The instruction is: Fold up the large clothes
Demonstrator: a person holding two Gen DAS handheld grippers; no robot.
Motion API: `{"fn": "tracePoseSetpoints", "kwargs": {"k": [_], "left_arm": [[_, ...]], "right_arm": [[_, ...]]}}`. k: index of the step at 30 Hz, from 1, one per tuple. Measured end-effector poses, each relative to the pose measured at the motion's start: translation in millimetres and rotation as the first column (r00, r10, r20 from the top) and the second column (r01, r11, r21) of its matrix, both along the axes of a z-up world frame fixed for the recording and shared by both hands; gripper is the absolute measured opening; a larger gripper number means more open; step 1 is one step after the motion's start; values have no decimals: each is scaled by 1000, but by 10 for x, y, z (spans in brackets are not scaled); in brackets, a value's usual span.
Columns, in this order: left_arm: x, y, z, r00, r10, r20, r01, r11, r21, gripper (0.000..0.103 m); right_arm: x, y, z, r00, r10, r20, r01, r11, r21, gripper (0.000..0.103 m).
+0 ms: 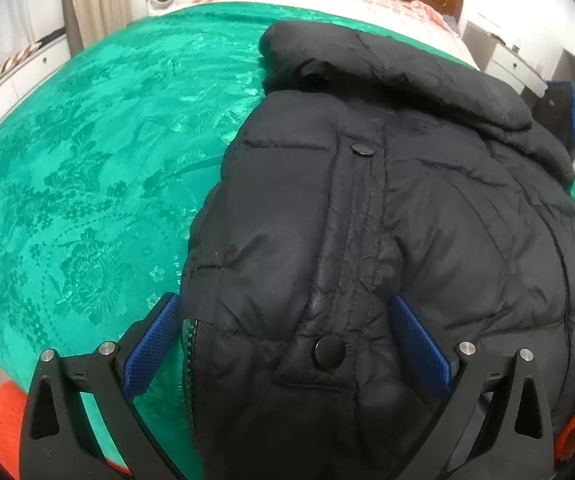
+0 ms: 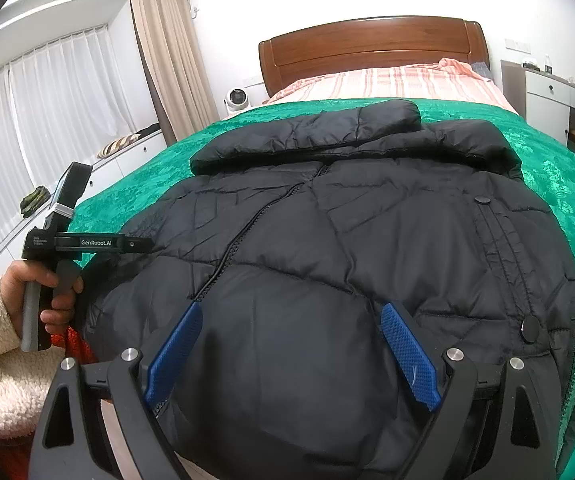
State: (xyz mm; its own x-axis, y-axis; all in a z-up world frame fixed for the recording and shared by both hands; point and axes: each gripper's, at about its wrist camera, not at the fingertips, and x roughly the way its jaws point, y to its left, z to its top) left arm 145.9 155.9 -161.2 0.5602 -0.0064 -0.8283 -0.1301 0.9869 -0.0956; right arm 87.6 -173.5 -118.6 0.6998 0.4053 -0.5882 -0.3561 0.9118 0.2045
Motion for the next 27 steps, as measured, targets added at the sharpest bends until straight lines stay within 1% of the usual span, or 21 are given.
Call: {"fn": "tracePoseSetpoints", "kwargs": {"k": [13, 18, 23, 25, 26, 27], "left_arm": [[-4, -20, 4, 1000, 4, -9, -4, 1000, 14, 103], [-11, -40, 34, 1000, -2, -26, 3, 1000, 30, 102], [-79, -73, 124, 998, -37, -45, 40, 997, 68, 102], [-99, -91, 186, 995, -77, -67, 84, 992, 99, 102], [-103, -111, 234, 990, -112, -85, 123, 983, 139, 102], [-111, -135, 302, 984, -151, -98, 169, 965, 202, 102]], "right_arm": [[-1, -3, 3, 1000, -1, 1, 1, 1000, 0, 90], [-3, -7, 9, 1000, -2, 2, 2, 1000, 0, 90], [6, -46, 44, 1000, -12, 5, 12, 1000, 4, 90], [9, -62, 49, 1000, -18, 4, 18, 1000, 5, 90], [9, -67, 50, 1000, -21, 4, 21, 1000, 5, 90], [7, -76, 52, 1000, -22, 4, 22, 1000, 5, 90]]}}
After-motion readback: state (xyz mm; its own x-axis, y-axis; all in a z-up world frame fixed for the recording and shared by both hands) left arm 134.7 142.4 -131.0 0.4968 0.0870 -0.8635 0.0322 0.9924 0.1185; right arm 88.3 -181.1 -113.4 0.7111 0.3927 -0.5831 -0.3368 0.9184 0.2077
